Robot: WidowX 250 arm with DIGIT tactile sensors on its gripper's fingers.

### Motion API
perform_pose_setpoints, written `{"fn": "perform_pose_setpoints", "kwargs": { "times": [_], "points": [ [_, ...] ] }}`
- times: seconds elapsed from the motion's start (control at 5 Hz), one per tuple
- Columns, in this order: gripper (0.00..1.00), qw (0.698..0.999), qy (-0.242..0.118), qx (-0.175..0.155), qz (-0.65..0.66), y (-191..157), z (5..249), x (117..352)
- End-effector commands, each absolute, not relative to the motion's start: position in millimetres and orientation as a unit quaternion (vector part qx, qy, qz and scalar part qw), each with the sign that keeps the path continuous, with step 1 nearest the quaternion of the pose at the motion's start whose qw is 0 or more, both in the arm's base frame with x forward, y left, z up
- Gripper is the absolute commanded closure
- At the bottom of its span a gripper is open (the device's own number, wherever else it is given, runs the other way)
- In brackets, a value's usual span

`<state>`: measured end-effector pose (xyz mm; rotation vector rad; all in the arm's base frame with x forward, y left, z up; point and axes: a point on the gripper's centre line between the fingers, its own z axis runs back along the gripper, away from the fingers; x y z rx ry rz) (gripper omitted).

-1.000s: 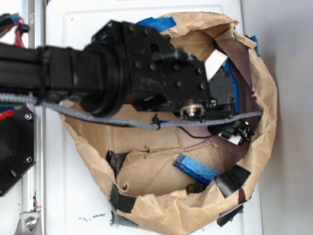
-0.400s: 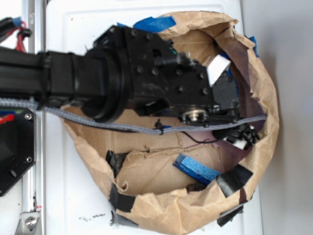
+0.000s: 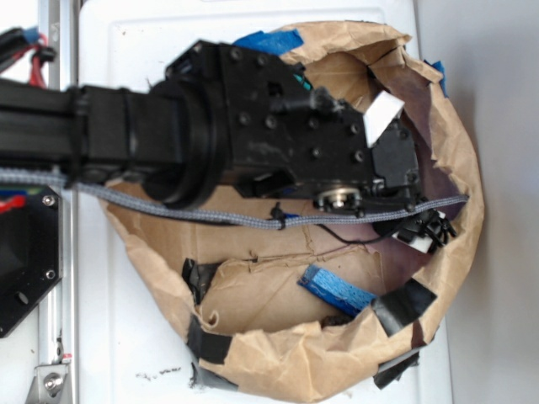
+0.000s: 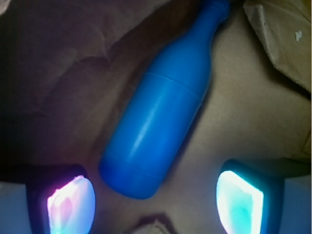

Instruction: Grab the blue bottle.

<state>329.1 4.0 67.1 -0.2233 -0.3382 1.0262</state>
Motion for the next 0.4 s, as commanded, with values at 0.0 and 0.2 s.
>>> {"fn": "perform_pose_setpoints", "kwargs": {
  "times": [0.0,0.2],
  "points": [
    [0.0,0.831,-0.213,-0.107,0.503,21.8,86.8,336.6],
    [0.0,0.827,-0.207,-0.099,0.513,26.9,81.3,342.1]
  ]
}}
